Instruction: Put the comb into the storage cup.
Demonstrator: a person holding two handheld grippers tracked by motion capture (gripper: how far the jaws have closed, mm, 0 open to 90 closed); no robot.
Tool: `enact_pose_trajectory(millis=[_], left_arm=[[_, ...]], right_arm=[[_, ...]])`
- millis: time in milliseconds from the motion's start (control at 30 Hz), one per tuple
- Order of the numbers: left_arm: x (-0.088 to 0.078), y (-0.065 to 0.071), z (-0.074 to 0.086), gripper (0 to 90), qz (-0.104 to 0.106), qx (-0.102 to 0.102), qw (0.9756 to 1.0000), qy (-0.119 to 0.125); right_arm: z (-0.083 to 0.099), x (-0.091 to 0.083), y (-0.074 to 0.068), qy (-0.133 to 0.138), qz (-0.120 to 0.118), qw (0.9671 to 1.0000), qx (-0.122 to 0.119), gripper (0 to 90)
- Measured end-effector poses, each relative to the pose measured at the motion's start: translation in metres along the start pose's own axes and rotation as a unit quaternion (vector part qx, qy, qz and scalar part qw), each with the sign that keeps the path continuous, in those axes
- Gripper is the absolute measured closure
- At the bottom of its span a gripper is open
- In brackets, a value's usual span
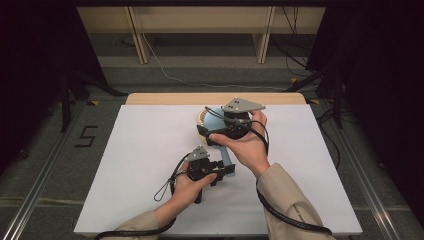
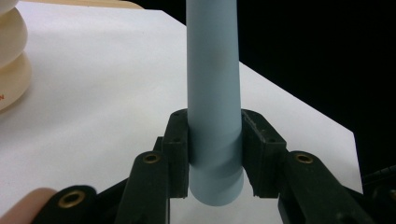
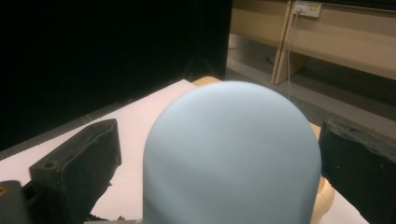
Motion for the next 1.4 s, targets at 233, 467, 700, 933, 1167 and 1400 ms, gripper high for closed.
enact_pose_trajectory(millis=[233,467,700,933,1167,1400], left_arm=[[0.0001,0.0004,-0.0003,64.7,0.0,0.0,1.0,0.001],[0.0,0.0003,-0.0005,64.6,0.0,0.0,1.0,0.001],[0.0,0.0002,-0.0003,64.7,-0.001,0.002,1.0,0.0],[0.0,0.0001,-0.0004,64.6,-0.003,0.005,1.0,-0.001],[-0.0002,0.0,-0.0005,64.6,-0.003,0.004,1.0,-0.001],[-0.0004,-0.0009,-0.0005,64.6,-0.006,0.008,0.9999,-0.002]], right_arm=[[-0.0014,0.0035,0.0008,-0.004,0.003,1.0,0.003,5.4],[-0.0005,0.0053,0.0012,-0.006,0.005,0.9999,0.007,7.4],[0.0012,0.0067,0.0011,-0.007,0.007,0.9999,0.01,12.3],[0.0015,0.0056,0.0021,-0.007,0.01,0.9998,0.014,17.0],[0.0027,0.0062,0.0024,-0.01,0.014,0.9997,0.02,19.6],[0.0026,0.0068,0.001,-0.013,0.016,0.9996,0.017,19.9]])
Point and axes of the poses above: each handheld gripper's, and its own axes: x roughly forward along the jaws, z roughly out of its underside, y roughly to its right, the point moved 7 cm from there along x, roughly forward along the jaws, and after that the axes turned 2 degrees about -z, right-handed, at the moved point
